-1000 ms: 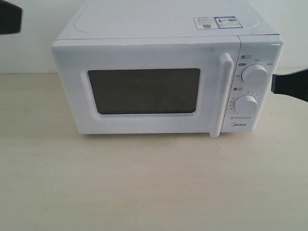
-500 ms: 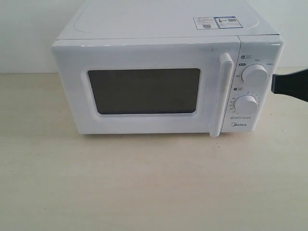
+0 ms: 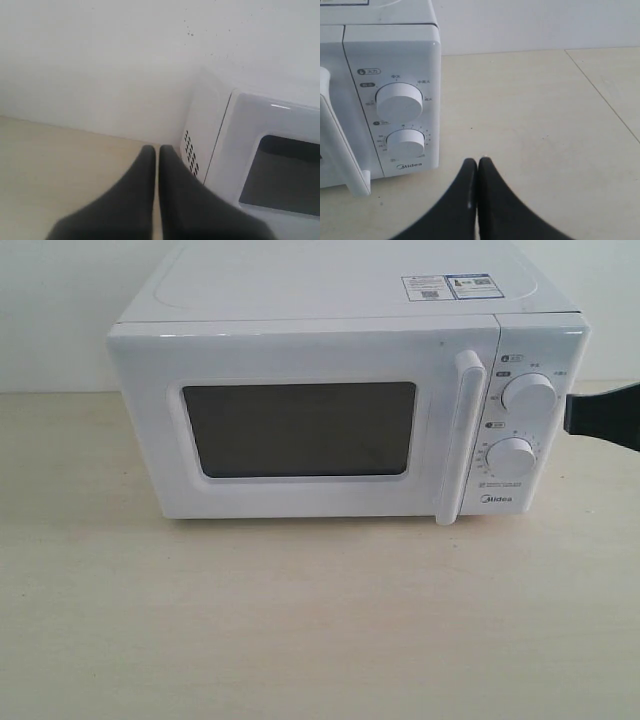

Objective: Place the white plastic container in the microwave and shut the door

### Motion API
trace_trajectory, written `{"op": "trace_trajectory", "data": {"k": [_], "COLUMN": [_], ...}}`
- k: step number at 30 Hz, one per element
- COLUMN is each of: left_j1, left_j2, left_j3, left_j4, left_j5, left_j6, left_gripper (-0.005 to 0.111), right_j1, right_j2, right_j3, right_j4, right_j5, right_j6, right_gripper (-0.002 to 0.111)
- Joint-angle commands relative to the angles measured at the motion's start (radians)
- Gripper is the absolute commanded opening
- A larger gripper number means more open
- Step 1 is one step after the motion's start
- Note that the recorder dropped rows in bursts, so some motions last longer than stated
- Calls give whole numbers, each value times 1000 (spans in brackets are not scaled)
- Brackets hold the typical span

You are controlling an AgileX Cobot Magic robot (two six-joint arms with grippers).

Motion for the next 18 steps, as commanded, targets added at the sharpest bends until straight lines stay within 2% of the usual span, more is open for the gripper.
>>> {"op": "trace_trajectory", "data": {"k": [1,3,4,7,10,18], "left_j1": [3,3,3,3,3,3], "left_j2": [-3,-3,-3,-3,-3,-3], "left_j3": [15,15,15,15,15,15], "left_j4": [-12,-12,-12,45,45,45], "left_j5": [-39,-46,-21,142,212,214], "left_j6": [-118,-249,-249,-115,-97,-97], "left_gripper": [4,4,4,4,4,4], "right_j1": [-1,-1,-1,-1,-1,-1], "right_j2": [-8,-8,-8,-8,-8,-8], "right_j3": [5,5,5,5,5,5], "right_j4": [-6,-6,-6,-6,-6,-6], "right_j5": [13,13,13,13,13,13], "right_j6": [2,2,2,2,2,2], "right_gripper": [0,0,0,0,0,0]}}
